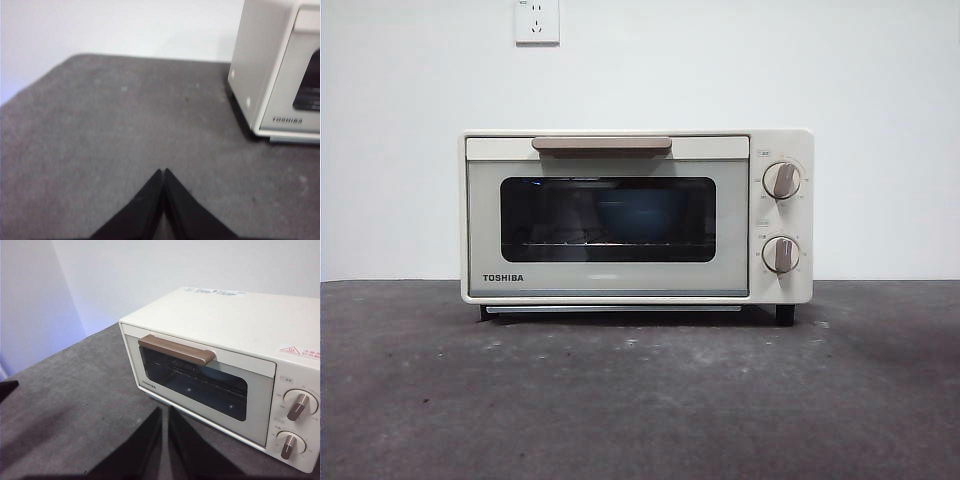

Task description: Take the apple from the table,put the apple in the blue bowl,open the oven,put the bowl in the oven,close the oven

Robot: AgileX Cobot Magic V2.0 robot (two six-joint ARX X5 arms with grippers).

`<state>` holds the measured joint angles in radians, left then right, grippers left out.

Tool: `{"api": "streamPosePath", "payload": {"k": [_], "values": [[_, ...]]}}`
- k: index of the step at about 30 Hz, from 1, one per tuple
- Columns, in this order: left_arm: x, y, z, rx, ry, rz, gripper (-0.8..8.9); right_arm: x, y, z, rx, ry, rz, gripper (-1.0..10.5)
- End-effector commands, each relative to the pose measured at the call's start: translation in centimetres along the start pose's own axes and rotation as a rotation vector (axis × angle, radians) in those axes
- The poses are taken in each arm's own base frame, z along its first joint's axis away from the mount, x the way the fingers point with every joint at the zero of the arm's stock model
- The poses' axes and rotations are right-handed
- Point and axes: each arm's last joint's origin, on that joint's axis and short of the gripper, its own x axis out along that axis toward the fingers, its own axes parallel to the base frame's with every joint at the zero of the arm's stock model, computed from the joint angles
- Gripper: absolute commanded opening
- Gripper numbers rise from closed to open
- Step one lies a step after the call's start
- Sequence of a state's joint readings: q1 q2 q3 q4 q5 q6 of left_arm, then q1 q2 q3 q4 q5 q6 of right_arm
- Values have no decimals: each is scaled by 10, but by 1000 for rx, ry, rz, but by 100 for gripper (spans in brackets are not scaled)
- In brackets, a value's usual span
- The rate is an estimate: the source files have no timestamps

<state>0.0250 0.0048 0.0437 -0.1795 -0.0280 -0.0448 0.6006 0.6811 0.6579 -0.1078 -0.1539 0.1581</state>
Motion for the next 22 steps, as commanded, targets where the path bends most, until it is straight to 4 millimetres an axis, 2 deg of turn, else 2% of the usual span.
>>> {"api": "streamPosePath", "payload": {"k": [1, 5, 22], "values": [[2, 0, -5, -21, 7, 5, 8, 1, 1, 1, 5, -9, 5, 4], [3, 1, -13, -35, 43, 6, 8, 1, 1, 1, 5, -9, 6, 4], [3, 1, -12, -61, 41, 5, 8, 1, 1, 1, 5, -9, 5, 4]]}}
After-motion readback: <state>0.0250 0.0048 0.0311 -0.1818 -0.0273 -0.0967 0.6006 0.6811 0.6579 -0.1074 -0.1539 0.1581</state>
